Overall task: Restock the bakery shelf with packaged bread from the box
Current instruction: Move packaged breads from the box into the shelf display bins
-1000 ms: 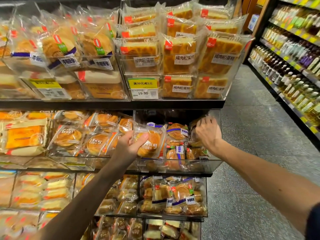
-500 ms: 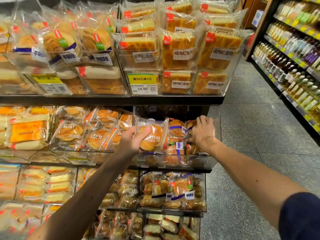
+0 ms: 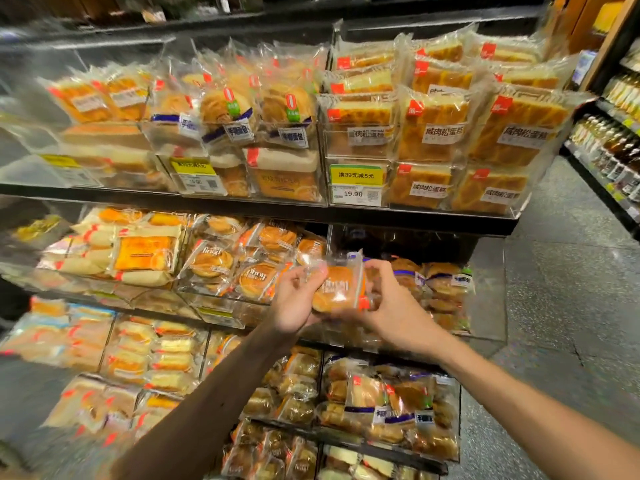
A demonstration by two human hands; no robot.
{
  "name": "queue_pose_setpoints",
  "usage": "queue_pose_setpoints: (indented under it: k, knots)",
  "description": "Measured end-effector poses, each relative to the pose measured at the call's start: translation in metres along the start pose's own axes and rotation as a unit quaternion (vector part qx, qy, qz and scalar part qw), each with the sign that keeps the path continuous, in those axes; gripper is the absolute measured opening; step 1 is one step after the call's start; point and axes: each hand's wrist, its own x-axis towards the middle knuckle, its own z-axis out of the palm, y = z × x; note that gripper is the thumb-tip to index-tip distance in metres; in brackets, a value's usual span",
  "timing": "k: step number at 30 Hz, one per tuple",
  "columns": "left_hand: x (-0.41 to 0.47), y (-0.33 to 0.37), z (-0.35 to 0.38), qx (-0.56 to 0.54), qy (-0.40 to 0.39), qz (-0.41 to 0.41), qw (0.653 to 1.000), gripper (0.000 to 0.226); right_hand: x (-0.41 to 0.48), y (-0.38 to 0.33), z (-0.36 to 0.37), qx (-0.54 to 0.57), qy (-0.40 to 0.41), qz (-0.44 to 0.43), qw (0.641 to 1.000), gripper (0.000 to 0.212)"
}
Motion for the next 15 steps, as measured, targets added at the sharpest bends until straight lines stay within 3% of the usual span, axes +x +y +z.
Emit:
queue_pose_setpoints:
  k: [4,9,10,12,15]
  knots:
    - [-0.003,0.002,-0.027,0.031,0.02,-0.02,0.999,0.046,0.014,-0.002,0.036,-0.021,-0.01,-0.006,1.0,0.092]
    - [0.014,0.017,-0.077,0.179,-0.025,0.018,0.983,0.068,0.05,-0.008,0.072,-0.019,0.043,0.023,0.999,0.076]
    - [0.021,0.024,-0.088,0.248,-0.017,0.053,0.967,0.067,0.059,-0.008,0.079,-0.02,0.065,0.032,0.997,0.078]
    - [0.038,0.036,-0.111,0.41,0.022,0.136,0.902,0.046,0.074,-0.011,0.091,-0.013,0.103,0.055,0.993,0.077]
    - [0.066,0.051,-0.139,0.534,0.024,0.235,0.812,0.031,0.094,-0.019,0.107,-0.013,0.155,0.073,0.985,0.077]
